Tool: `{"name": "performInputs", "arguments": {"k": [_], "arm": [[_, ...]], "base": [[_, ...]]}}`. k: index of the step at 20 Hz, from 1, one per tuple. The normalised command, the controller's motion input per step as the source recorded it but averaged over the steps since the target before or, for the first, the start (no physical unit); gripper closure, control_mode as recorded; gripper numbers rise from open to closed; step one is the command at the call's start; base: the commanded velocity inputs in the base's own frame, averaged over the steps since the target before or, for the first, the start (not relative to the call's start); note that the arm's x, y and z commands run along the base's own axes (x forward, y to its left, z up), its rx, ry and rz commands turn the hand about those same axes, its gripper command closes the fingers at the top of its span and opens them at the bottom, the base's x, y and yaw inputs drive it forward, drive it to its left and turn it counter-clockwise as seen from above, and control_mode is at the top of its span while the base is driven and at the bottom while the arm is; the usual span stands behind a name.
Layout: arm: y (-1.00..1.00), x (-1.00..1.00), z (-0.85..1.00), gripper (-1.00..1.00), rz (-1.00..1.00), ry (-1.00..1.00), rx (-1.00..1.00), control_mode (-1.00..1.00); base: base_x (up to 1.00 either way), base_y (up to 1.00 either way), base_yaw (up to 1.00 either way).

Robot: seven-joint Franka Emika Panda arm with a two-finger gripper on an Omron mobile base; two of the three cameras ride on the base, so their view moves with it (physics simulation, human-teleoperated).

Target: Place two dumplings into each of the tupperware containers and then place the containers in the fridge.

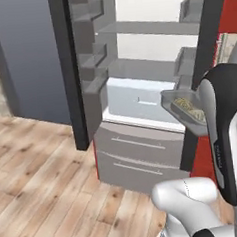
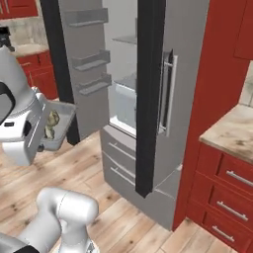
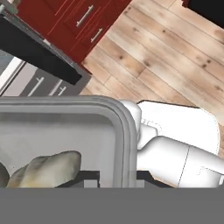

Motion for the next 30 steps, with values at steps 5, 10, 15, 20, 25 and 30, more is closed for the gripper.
{"name": "performInputs", "arguments": {"k": [5,10,15,20,25,30], "arm": [[0.00,0.00,0.00,1.00,0.00,0.00,0.00,1.00],[0.00,0.00,0.00,1.00,0.00,0.00,0.00,1.00],[0.00,0.00,0.00,1.00,0.00,0.00,0.00,1.00],[0.00,0.00,0.00,1.00,0.00,0.00,0.00,1.00],[0.00,0.00,0.00,1.00,0.00,0.00,0.00,1.00],[0.00,0.00,0.00,1.00,0.00,0.00,0.00,1.00]], "base": [[0.66,0.80,-0.70],[0.40,0.80,-0.72],[0.23,0.26,-0.40],[0.36,-0.06,-0.03],[0.56,0.11,-0.28],[0.50,0.34,-0.28]]}}
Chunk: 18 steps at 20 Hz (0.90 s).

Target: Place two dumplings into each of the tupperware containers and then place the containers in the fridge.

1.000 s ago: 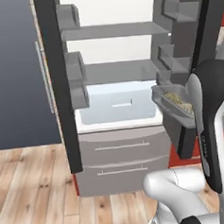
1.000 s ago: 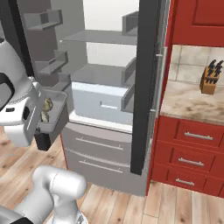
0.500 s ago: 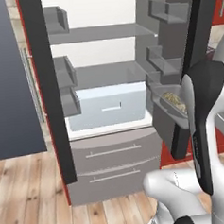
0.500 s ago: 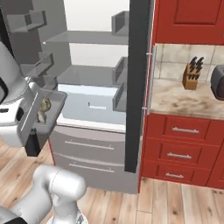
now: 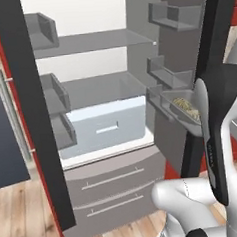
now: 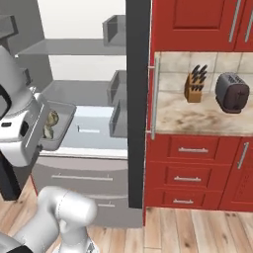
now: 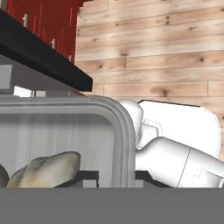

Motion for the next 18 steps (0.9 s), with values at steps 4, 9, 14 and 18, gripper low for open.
{"name": "performInputs", "arguments": {"k": [4,9,14,18], "arm": [[0.00,0.00,0.00,1.00,0.00,0.00,0.00,1.00],[0.00,0.00,0.00,1.00,0.00,0.00,0.00,1.00],[0.00,0.00,0.00,1.00,0.00,0.00,0.00,1.00],[0.00,0.00,0.00,1.00,0.00,0.00,0.00,1.00]], "base": [[0.54,0.38,-0.18],[0.37,0.49,-0.05],[0.57,0.11,0.00],[0.55,0.00,0.00]]}}
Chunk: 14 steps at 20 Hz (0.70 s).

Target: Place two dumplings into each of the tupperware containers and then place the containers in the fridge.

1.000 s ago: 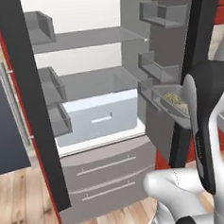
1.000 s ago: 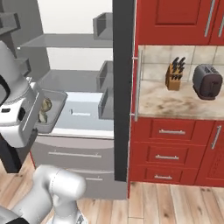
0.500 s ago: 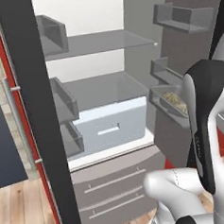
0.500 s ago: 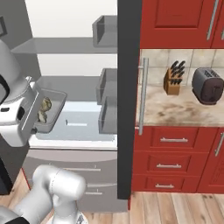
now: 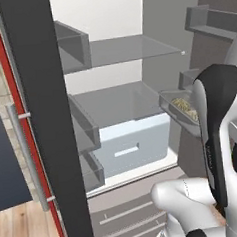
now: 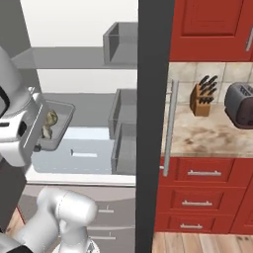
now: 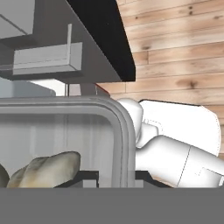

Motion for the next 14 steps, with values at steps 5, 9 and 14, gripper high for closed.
{"name": "performInputs", "arguments": {"k": [5,9,14], "arm": [[0.00,0.00,0.00,1.00,0.00,0.00,0.00,1.00],[0.00,0.00,0.00,1.00,0.00,0.00,0.00,1.00],[0.00,0.00,0.00,1.00,0.00,0.00,0.00,1.00]], "base": [[0.33,0.00,0.07],[0.24,0.00,0.19],[0.42,0.00,0.15]]}}
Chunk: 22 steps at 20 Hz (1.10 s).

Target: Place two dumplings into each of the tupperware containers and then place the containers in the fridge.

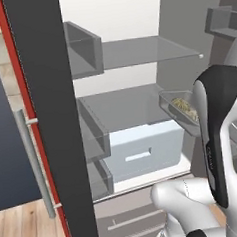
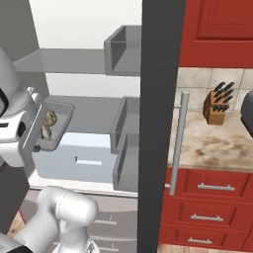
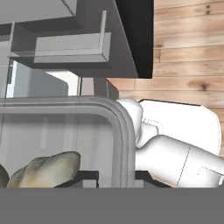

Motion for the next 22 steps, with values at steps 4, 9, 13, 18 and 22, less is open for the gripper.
{"name": "performInputs", "arguments": {"k": [4,9,13,18,22], "arm": [[0.00,0.00,0.00,1.00,0.00,0.00,0.00,1.00],[0.00,0.00,0.00,1.00,0.00,0.00,0.00,1.00],[0.00,0.00,0.00,1.00,0.00,0.00,0.00,1.00],[0.00,0.00,0.00,1.00,0.00,0.00,0.00,1.00],[0.00,0.00,0.00,1.00,0.00,0.00,0.00,1.00]], "base": [[0.47,-0.03,0.08],[0.41,0.00,0.08],[0.62,0.00,0.10],[0.59,0.00,0.05],[0.68,0.00,0.02]]}}
